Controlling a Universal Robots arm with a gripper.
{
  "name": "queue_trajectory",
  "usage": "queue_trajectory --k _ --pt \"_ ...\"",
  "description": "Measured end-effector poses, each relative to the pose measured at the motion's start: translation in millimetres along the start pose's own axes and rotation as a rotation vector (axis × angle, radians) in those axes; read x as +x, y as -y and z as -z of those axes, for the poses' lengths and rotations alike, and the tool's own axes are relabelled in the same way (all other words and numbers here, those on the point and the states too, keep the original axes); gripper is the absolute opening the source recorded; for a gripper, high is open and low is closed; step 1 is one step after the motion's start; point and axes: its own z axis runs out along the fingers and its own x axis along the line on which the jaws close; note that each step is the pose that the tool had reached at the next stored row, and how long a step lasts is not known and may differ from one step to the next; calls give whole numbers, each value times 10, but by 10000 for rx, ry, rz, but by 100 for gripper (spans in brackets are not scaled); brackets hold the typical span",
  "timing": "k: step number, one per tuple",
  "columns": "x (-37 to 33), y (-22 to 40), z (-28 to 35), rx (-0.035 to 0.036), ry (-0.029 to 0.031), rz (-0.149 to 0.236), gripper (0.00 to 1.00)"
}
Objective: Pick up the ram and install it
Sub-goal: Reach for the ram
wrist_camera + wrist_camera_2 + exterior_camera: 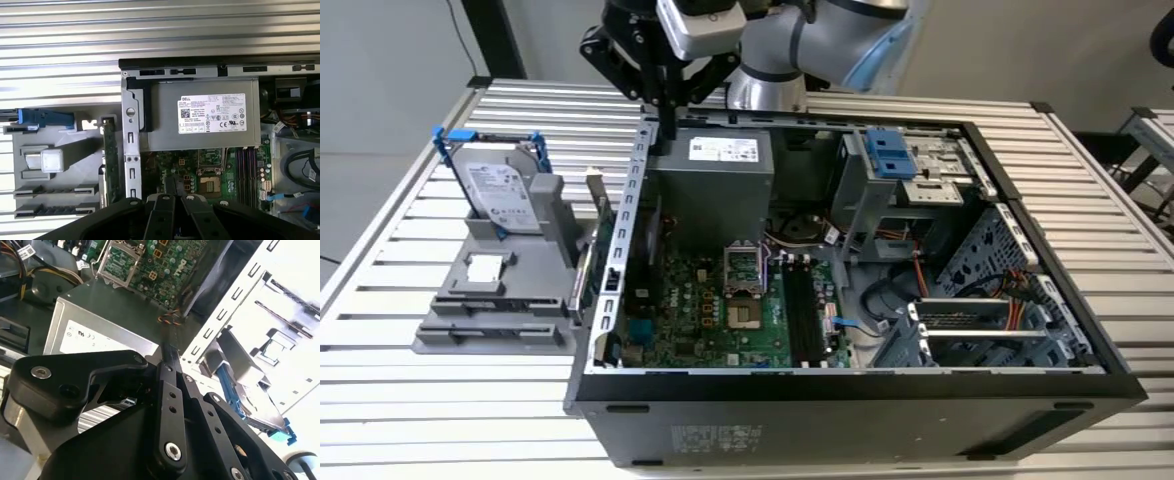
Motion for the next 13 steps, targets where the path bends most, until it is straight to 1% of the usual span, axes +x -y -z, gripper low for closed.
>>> queue_trajectory --k 13 --pt "257 17 6 -1 0 11 0"
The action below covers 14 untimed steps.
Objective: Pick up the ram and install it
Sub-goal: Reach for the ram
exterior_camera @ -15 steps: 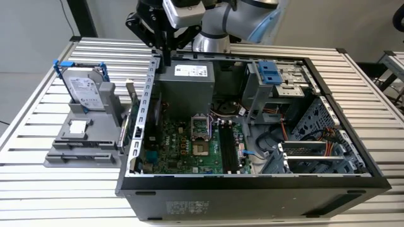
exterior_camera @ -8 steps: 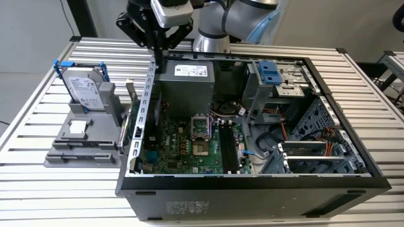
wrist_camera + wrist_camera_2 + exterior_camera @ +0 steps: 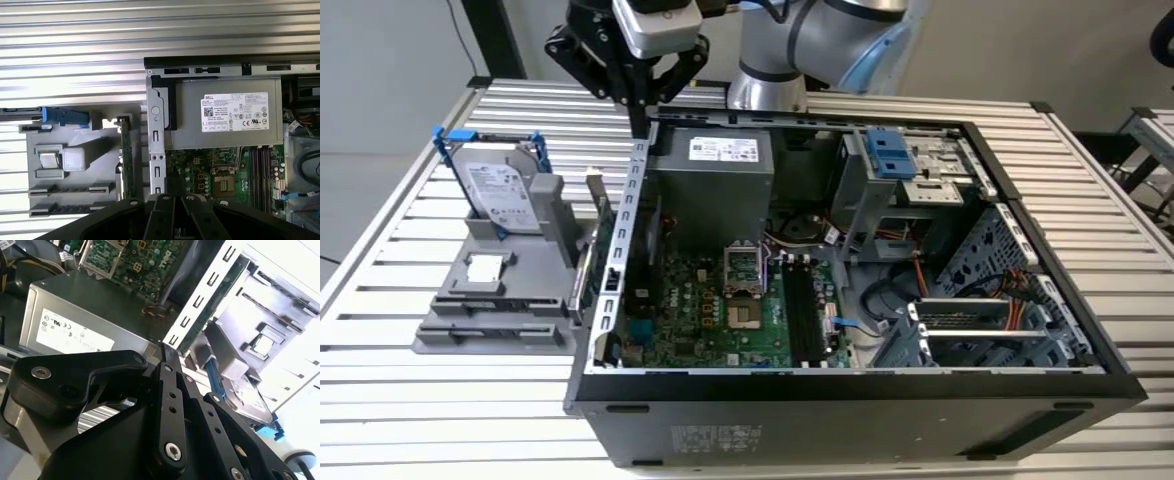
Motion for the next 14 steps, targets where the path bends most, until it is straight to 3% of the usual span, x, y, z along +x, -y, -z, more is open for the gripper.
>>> queue_trajectory --k 14 --pt "292 19 7 0 -1 9 0"
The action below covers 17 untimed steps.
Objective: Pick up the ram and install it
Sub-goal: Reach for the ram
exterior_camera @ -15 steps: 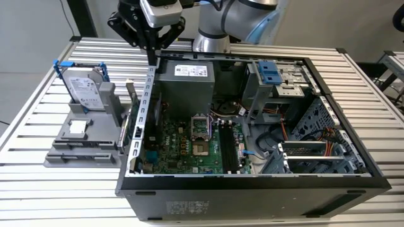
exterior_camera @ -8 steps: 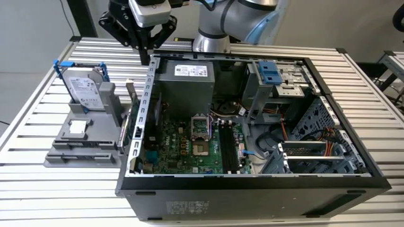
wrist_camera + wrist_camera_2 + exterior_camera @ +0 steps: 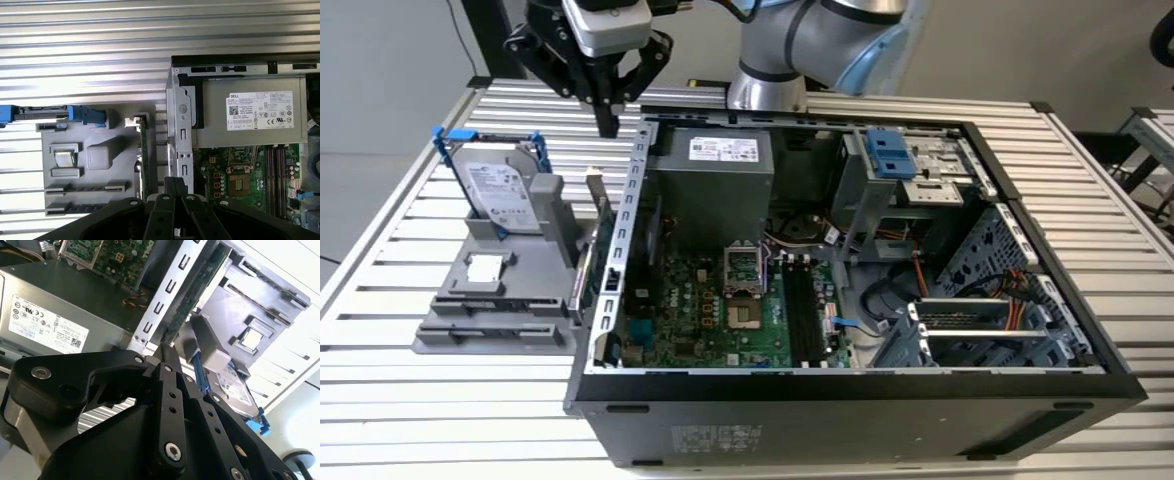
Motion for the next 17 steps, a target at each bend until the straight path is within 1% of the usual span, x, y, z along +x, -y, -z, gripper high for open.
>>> queue_trajectory --k 9,17 --pt "216 14 5 0 0 8 0" --pt "382 25 8 -1 0 17 0"
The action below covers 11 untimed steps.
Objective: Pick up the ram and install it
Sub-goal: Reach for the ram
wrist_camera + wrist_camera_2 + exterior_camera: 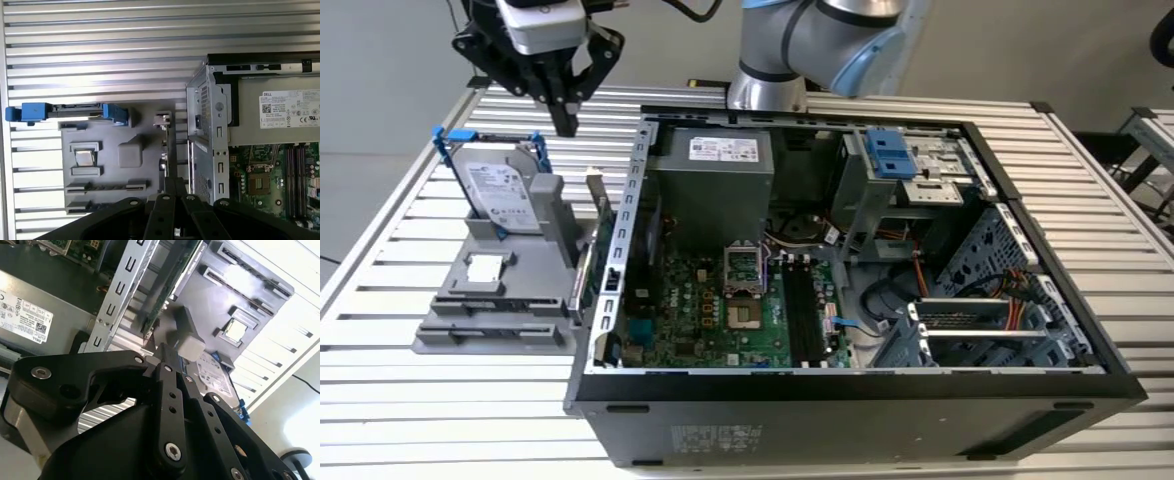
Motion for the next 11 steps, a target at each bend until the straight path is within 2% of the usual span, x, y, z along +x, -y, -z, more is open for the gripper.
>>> queue_trajectory --k 11 --pt "227 14 5 0 -1 18 0"
